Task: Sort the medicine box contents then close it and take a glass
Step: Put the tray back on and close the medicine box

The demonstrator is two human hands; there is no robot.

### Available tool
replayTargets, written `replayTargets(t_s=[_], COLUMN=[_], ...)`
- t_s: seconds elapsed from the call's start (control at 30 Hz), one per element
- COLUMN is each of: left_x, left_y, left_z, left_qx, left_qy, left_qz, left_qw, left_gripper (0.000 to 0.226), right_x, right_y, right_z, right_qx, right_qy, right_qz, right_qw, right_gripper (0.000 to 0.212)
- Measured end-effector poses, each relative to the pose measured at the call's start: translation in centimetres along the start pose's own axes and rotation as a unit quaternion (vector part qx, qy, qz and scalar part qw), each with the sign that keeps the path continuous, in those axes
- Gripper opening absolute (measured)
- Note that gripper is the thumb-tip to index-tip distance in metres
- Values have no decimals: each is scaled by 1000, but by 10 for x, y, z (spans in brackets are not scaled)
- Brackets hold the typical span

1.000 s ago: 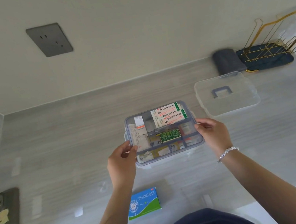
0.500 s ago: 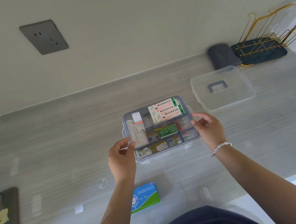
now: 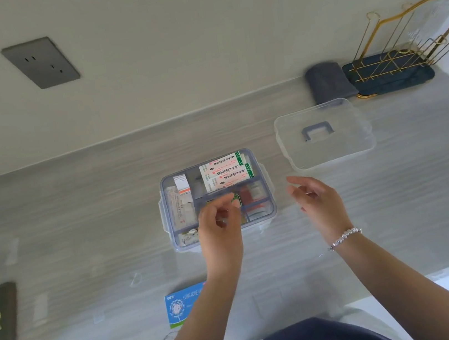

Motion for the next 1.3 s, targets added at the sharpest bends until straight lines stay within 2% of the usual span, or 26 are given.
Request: replayTargets(t_s=[0.17, 0.37, 0.53, 0.7, 0.77, 0.83, 0.9, 0.97, 1.0, 1.13, 1.3], left_x=[-21, -2, 33, 46, 48, 49, 46, 39, 34, 8, -33], left_y=[13, 1, -26, -52, -57, -60, -61, -59, -57, -46, -38], left_z=[-88, -184, -223, -243, -249, -251, -250, -246, -244, -234, -199], left_qx=[56, 79, 62, 75, 95, 99, 87, 72, 69, 81, 10], left_qy=[9, -28, -91, -115, -122, -131, -124, -116, -114, -92, -67], left_qz=[-4, 61, 127, 144, 158, 165, 157, 142, 130, 69, -13], left_qw=[998, 995, 986, 980, 975, 973, 976, 980, 982, 990, 998], left_gripper=[15, 12, 39, 60, 65, 69, 68, 68, 68, 71, 63], right_x=[-9, -38, -73, -98, -101, -99, -96, -92, -89, -58, -5], right_y=[-30, -85, -132, -163, -173, -179, -181, -182, -182, -172, -145], right_z=[54, 121, 151, 172, 173, 171, 172, 175, 177, 193, 201], right_qx=[-10, -23, 7, 6, 29, 50, 47, 38, 32, -28, -61], right_qy=[-19, 52, 135, 177, 175, 160, 131, 110, 103, 71, 40], right_qz=[2, -3, -38, -103, -112, -110, -100, -89, -84, -37, 38], right_qw=[1000, 998, 990, 979, 978, 980, 985, 989, 991, 996, 997], right_gripper=[14, 16, 43, 65, 62, 43, 27, 19, 20, 50, 51])
Point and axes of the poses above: each hand's wrist, its own y-axis away from the middle knuckle, its own z-axis out of the back of the hand, x = y × z, the point moved 8 cm from there along -y, towards the middle knuckle, and after that the axes turned 5 degrees about z, right-handed, at the moved point
